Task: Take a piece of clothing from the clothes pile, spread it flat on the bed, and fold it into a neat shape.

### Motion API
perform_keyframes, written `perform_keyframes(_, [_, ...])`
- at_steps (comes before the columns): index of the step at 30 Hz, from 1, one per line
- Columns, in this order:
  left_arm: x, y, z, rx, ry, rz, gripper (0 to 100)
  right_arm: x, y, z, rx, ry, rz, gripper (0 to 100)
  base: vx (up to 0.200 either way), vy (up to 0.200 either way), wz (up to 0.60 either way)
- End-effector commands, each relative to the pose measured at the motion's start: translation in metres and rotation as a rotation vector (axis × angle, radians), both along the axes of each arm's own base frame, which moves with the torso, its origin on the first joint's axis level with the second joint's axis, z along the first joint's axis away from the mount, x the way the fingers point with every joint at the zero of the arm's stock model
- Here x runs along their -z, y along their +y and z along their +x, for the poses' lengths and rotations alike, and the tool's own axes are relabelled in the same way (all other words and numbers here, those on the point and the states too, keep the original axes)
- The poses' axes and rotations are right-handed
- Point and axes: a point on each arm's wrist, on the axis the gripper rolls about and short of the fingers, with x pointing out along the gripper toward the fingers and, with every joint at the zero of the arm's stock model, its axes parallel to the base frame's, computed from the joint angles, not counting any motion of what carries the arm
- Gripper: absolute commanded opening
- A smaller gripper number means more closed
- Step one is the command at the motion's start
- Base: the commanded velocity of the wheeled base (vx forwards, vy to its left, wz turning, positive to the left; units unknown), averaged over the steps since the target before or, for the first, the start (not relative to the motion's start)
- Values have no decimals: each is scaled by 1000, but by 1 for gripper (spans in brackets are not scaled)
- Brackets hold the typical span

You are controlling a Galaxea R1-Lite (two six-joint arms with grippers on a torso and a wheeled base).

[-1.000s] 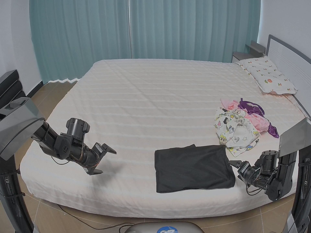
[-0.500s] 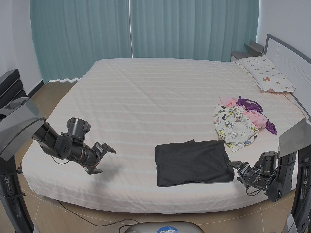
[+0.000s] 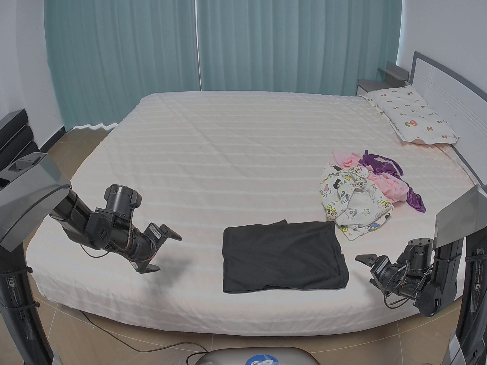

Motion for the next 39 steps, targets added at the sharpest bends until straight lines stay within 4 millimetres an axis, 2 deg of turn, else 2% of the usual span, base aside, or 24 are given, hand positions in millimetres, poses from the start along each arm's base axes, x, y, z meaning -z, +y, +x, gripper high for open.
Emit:
perform_keyframes(1, [0, 0, 1, 0, -3, 0, 100, -1, 0, 1, -1, -14, 2, 100, 0, 0, 0])
perform_keyframes(7, [0, -4, 6, 9, -13, 1, 100, 0, 0, 1, -2, -12, 0, 100, 0, 0, 0])
perform_keyframes(12, [-1, -15, 16, -3, -46, 48, 100, 0, 2, 0, -10, -8, -1, 100, 0, 0, 0])
perform_keyframes(15, [-2, -22, 14, 21, -60, 83, 100, 0, 3, 0, -11, -8, -2, 100, 0, 0, 0])
perform_keyframes(17, [2, -24, 14, 51, -71, 124, 100, 0, 3, 0, -12, -8, -1, 100, 0, 0, 0])
perform_keyframes(19, [14, -29, 17, 115, -86, 206, 100, 0, 3, -1, -15, -7, -1, 100, 0, 0, 0])
perform_keyframes(21, [15, -31, 17, 121, -88, 218, 100, 0, 4, -1, -17, -7, -1, 100, 0, 0, 0])
perform_keyframes(22, [14, -42, 20, 149, -115, 242, 100, 1, 4, -1, -18, -4, -2, 100, 0, 0, 0])
perform_keyframes(27, [18, -60, 30, 215, -154, 246, 100, 1, 7, -3, -29, 2, -3, 100, 0, 0, 0])
perform_keyframes(31, [22, -64, 35, 238, -175, 255, 100, 1, 9, -4, -35, 4, -4, 100, 0, 0, 0])
perform_keyframes(32, [31, -72, 41, 263, -189, 263, 100, 2, 9, -4, -37, 7, -5, 100, 0, 0, 0])
perform_keyframes(36, [38, -75, 43, 295, -193, 260, 100, 3, 11, -5, -40, 11, -6, 100, 0, 0, 0])
perform_keyframes(39, [50, -78, 44, 351, -200, 256, 100, 4, 12, -5, -45, 15, -9, 100, 0, 0, 0])
